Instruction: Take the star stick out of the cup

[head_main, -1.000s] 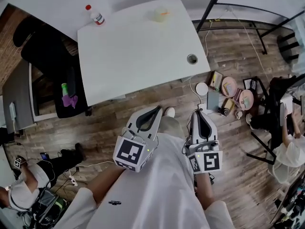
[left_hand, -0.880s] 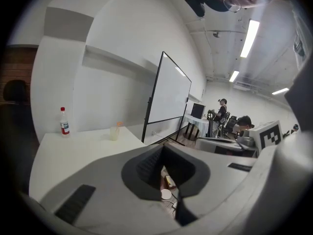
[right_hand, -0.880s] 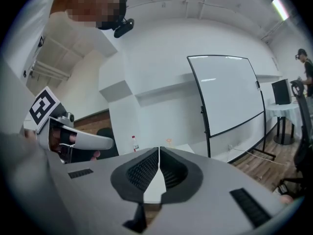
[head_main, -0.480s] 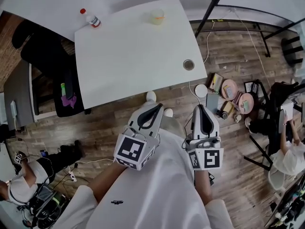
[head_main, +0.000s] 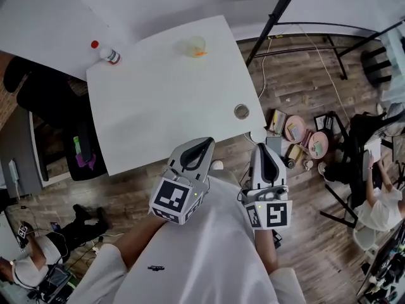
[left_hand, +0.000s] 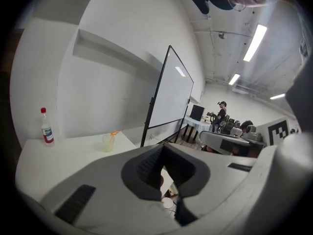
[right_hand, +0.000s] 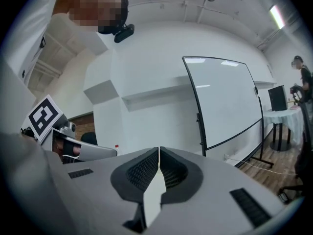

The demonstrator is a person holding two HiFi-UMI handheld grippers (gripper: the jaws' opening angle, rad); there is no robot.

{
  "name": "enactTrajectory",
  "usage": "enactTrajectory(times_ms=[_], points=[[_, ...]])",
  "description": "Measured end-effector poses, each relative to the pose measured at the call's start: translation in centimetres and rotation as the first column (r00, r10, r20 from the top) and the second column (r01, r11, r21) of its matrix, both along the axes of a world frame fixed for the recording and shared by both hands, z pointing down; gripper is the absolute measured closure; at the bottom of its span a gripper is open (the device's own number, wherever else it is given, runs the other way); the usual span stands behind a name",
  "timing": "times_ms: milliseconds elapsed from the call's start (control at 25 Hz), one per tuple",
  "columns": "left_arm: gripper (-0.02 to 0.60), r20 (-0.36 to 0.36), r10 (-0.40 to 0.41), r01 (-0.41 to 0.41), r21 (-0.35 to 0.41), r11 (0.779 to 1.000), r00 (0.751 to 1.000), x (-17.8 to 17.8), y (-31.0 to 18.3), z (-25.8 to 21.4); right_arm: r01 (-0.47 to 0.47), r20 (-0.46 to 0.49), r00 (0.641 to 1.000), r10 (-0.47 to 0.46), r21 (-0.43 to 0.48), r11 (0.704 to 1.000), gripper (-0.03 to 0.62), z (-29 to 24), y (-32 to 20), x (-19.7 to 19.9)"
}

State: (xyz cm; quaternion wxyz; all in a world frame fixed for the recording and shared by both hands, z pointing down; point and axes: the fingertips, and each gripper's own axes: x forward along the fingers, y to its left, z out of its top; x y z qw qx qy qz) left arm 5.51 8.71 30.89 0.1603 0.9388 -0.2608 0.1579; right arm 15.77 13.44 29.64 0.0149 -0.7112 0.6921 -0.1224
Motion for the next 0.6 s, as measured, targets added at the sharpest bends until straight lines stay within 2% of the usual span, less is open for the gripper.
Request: enactTrajectory(times_ms=[320, 600], points=[[0.578, -0.047, 0.000, 0.000, -0.002, 1.000, 0.999, -1.0, -7.5, 0.1, 0.048, -0.012, 0.999, -0.048, -0.006, 0.999, 0.597, 0.1, -9.1, -2.0], [0.578, -0.021, -0.036, 0.035, -0.028, 0.999, 0.999, -2.5, -11.6, 1.4, 0.093, -0.040, 0.995, -0.093, -0.022, 0.995, 0.597, 1.1, -14.2, -3.4]])
